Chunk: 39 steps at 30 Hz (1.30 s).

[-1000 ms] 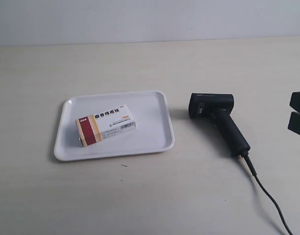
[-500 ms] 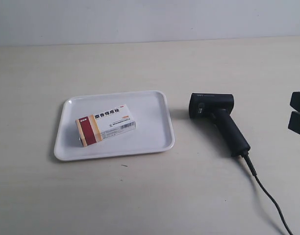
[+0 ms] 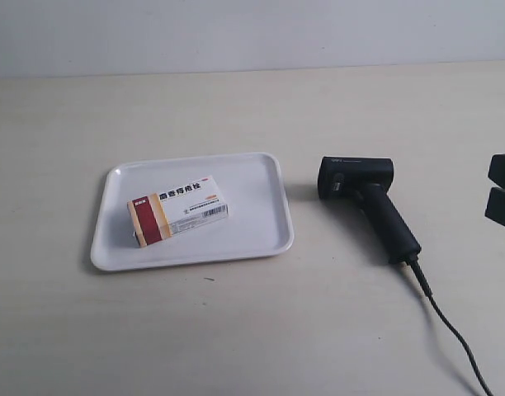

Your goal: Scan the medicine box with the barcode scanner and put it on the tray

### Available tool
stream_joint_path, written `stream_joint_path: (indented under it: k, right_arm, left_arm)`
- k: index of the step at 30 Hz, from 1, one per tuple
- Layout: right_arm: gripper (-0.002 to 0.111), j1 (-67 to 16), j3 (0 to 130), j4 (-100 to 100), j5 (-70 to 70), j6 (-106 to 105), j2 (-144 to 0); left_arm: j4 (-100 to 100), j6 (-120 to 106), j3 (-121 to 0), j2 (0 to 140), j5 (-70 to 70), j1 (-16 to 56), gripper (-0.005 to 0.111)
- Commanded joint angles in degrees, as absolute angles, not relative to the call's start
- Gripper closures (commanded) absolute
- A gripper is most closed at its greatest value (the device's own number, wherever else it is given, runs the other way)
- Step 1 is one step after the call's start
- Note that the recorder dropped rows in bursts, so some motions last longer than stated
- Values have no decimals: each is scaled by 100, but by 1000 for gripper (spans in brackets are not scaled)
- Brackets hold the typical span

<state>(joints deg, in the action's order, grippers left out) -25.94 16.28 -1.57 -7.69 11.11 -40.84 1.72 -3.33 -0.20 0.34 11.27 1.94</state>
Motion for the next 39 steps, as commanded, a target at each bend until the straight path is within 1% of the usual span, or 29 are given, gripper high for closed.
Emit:
stream_joint_path:
  k: [1, 29, 34, 39]
  right_arm:
    - [108, -2603, 1613, -157, -710, 1095, -4062]
    - [108, -2603, 1575, -294, -664, 1095, -4017]
    - [108, -2603, 1129, -257, -550, 1095, -3335]
    - [108, -2603, 578, -258, -550, 1095, -1912]
  left_arm:
    - [-59, -36, 0, 0, 1228, 181, 104]
    - [-135, 0, 0, 0, 1366, 181, 104]
    - [-135, 0, 0, 0, 1366, 181, 104]
    - [-135, 0, 0, 0, 1366, 181, 104]
